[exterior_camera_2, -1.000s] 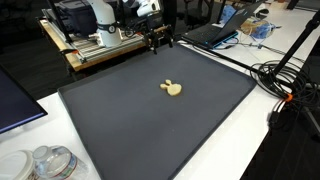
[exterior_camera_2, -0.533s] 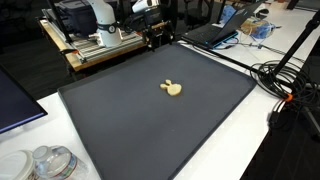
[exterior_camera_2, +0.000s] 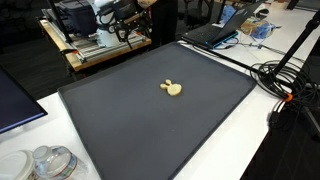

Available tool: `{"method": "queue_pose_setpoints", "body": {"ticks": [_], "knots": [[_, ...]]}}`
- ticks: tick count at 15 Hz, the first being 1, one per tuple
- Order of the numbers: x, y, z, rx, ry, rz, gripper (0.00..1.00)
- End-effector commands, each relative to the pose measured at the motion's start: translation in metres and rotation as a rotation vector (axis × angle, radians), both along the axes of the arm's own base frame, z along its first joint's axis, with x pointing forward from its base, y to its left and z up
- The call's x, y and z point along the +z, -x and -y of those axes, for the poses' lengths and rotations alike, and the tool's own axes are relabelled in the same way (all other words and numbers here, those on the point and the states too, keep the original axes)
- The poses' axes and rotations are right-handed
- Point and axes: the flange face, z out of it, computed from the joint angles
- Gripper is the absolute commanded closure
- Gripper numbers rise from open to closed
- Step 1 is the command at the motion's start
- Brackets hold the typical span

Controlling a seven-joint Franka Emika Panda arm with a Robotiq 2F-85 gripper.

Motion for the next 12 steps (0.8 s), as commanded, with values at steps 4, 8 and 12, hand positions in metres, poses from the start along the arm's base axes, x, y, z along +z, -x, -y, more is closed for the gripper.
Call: {"method": "queue_pose_setpoints", "body": {"ticks": [4,8,12], "knots": [[0.020,-0.033,0.059,0.107,-0.090,-0.087,0.00],[0.013,-0.071,0.074,0.203,-0.065,-0.158,0.00],[0.001,-0.118,0.077,0.278,-0.049,-0.211,0.00]]}}
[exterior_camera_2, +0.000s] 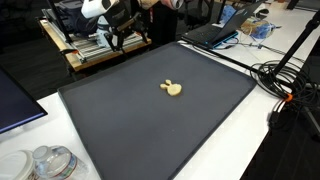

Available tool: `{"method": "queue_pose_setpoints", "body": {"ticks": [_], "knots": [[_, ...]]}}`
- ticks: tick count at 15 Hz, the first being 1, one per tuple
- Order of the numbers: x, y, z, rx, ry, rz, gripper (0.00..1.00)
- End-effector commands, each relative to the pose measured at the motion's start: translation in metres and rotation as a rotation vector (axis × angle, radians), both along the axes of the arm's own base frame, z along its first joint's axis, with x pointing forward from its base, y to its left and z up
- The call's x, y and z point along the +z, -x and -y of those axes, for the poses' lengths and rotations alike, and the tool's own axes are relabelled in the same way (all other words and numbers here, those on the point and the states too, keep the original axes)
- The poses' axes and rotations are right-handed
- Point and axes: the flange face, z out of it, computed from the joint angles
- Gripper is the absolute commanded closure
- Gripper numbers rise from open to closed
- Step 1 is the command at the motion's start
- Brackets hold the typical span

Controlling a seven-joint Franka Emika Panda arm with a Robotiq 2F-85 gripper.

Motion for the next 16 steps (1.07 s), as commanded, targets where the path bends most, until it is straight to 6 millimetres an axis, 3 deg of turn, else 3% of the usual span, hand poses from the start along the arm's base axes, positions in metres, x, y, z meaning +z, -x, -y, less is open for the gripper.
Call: {"method": "queue_pose_setpoints", "body": {"ticks": [1,8,16], "knots": [[-0.011,-0.050,0.008,0.101,0.033,-0.044,0.00],[-0.020,-0.121,0.004,0.376,0.148,-0.037,0.00],[-0.022,-0.175,-0.055,0.752,0.137,-0.042,0.00]]}}
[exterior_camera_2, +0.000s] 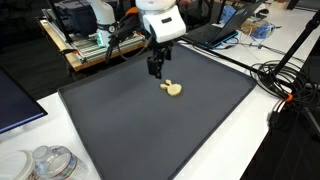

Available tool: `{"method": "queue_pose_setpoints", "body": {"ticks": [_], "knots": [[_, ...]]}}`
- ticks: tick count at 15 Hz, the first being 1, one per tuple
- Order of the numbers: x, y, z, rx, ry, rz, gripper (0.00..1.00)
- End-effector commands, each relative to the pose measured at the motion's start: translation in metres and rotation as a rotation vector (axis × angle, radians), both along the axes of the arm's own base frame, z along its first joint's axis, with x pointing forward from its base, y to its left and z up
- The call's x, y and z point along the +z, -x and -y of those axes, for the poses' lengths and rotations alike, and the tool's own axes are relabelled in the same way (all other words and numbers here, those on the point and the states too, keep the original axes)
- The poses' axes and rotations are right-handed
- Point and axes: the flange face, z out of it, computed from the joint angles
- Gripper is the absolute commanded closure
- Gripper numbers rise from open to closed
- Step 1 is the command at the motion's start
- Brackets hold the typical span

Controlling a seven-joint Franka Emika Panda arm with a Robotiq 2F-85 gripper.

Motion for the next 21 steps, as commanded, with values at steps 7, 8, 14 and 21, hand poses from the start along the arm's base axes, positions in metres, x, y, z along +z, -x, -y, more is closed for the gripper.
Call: {"method": "queue_pose_setpoints", "body": {"ticks": [7,8,14,21], "knots": [[-0.025,-0.051,-0.068,0.394,0.122,-0.087,0.00],[-0.028,-0.055,-0.077,0.426,0.143,-0.088,0.00],[-0.042,-0.071,-0.132,0.574,0.281,-0.112,0.00],[-0.041,-0.072,-0.205,0.382,0.375,-0.066,0.00]]}}
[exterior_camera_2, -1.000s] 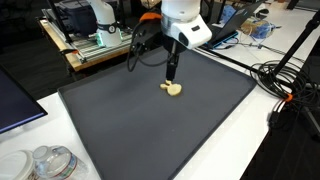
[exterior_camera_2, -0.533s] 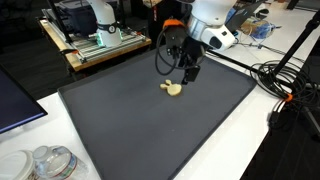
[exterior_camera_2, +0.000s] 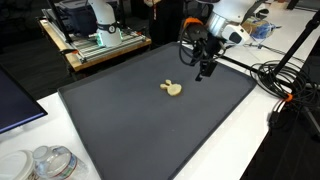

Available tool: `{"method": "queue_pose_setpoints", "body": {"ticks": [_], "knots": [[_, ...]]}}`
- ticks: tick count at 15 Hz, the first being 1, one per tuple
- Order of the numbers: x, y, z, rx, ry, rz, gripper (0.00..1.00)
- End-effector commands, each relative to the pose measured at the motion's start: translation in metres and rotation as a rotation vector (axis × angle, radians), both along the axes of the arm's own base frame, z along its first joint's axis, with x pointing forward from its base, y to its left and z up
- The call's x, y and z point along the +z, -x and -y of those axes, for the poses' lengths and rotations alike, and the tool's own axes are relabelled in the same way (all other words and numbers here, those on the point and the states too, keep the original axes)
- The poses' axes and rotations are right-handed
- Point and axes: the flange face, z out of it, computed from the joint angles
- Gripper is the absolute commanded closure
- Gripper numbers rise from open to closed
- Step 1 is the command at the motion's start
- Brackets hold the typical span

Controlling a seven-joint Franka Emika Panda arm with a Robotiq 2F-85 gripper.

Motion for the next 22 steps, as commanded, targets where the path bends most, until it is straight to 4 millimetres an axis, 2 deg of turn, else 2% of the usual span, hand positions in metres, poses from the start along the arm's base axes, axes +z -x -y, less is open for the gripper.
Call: {"method": "queue_pose_setpoints", "body": {"ticks": [1,6,12,16,22], "knots": [[0.007,-0.002,-0.031,-0.162,0.061,0.085,0.00],[0.007,0.004,-0.052,-0.393,0.111,0.216,0.00],[-0.002,0.021,-0.042,-0.686,0.128,0.367,0.00],[-0.027,0.041,-0.021,-0.694,0.134,0.403,0.00],[-0.070,0.069,0.001,-0.594,0.052,0.416,0.00]]}}
